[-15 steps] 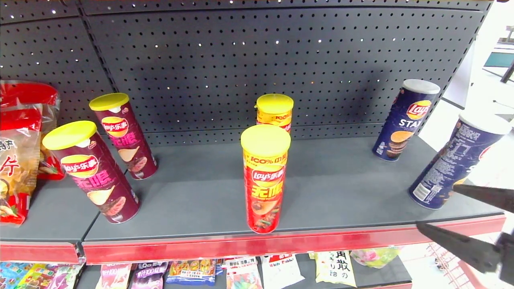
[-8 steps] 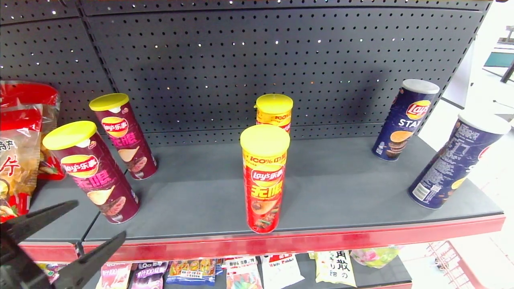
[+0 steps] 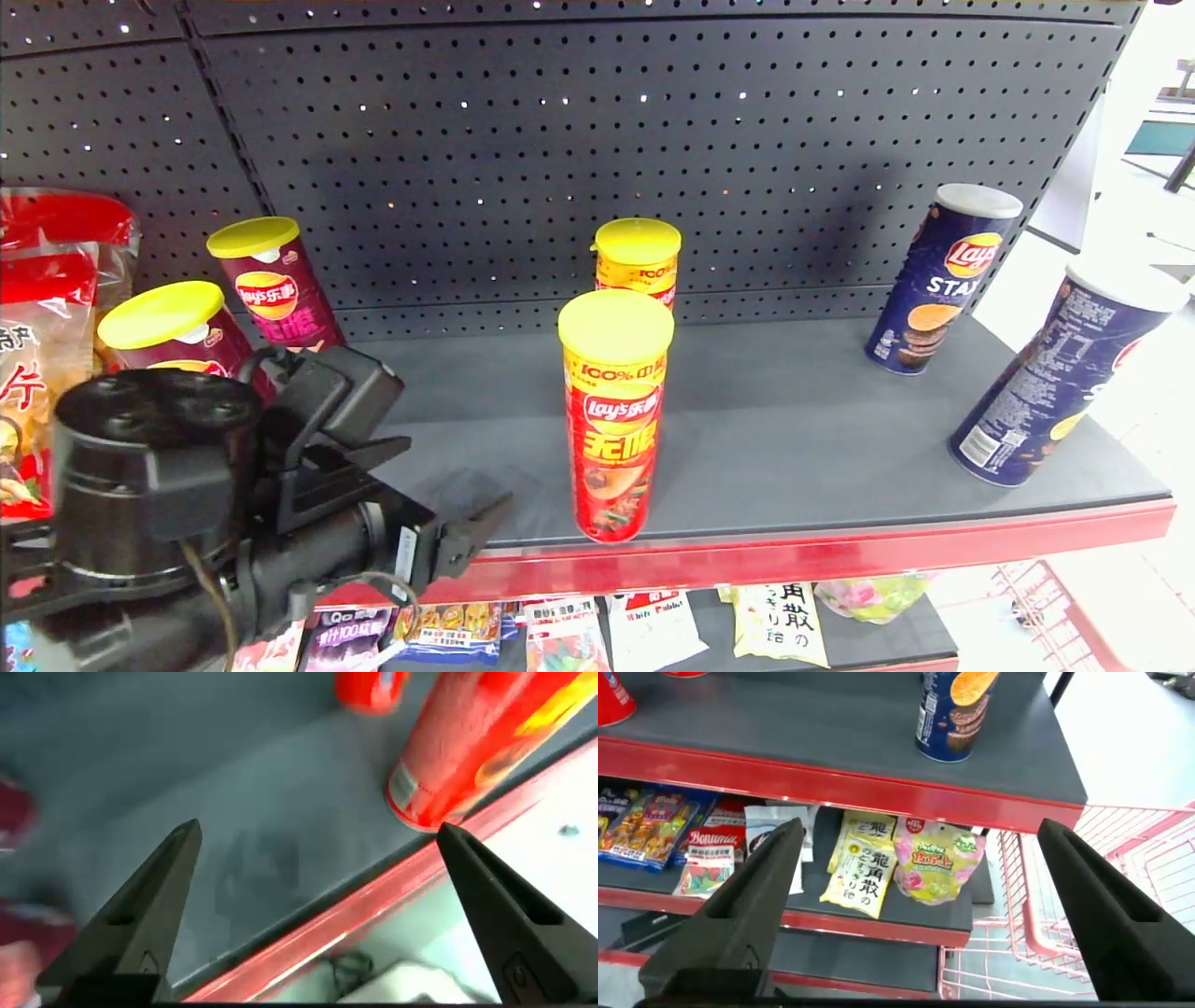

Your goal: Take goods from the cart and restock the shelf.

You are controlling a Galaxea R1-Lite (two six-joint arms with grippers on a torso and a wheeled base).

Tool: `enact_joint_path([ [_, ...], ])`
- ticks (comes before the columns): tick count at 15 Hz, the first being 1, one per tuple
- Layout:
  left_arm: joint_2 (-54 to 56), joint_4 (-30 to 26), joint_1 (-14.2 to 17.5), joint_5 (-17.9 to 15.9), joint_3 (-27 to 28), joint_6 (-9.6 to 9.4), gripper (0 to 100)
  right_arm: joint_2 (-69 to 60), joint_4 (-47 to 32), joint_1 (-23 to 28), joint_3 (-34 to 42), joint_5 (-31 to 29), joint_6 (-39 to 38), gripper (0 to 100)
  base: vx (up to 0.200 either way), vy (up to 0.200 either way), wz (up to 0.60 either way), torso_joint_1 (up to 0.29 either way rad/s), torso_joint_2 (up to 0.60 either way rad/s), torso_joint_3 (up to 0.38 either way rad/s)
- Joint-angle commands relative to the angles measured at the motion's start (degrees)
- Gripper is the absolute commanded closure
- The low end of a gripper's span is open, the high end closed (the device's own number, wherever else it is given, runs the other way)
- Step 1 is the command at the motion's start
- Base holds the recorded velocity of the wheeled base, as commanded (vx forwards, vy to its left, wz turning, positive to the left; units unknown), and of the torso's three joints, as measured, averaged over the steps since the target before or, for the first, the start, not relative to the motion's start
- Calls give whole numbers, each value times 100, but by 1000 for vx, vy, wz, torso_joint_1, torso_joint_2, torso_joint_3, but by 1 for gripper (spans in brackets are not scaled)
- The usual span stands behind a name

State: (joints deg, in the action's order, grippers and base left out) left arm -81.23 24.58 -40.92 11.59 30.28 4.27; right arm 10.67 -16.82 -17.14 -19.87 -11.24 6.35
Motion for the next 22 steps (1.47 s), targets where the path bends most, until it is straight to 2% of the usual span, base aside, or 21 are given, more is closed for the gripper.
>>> enact_joint_path([
  [1,-790,12,-47,80,189,13,0,-3,4,0,-8,-10,-2,0,0,0,0,0,0,0],
  [3,-1097,12,-47,247,347,30,0,-3,12,0,-17,-19,-11,0,0,0,0,0,0,0],
  [8,-1361,12,-12,370,435,22,0,-3,12,0,-17,-19,-20,0,0,0,0,0,0,0],
  [11,-1528,12,-12,370,725,30,0,6,12,0,-8,-19,-20,0,0,0,0,0,0,0],
  [13,-1651,12,-21,370,927,118,0,-3,12,0,-17,-19,-20,0,0,0,0,0,0,0],
  [17,-1748,30,-38,370,1032,118,0,-3,12,0,-26,-27,-29,0,0,0,0,0,0,0],
  [22,-1976,496,-47,405,1032,109,0,-3,12,0,-26,-27,-37,0,0,0,0,0,0,0],
])
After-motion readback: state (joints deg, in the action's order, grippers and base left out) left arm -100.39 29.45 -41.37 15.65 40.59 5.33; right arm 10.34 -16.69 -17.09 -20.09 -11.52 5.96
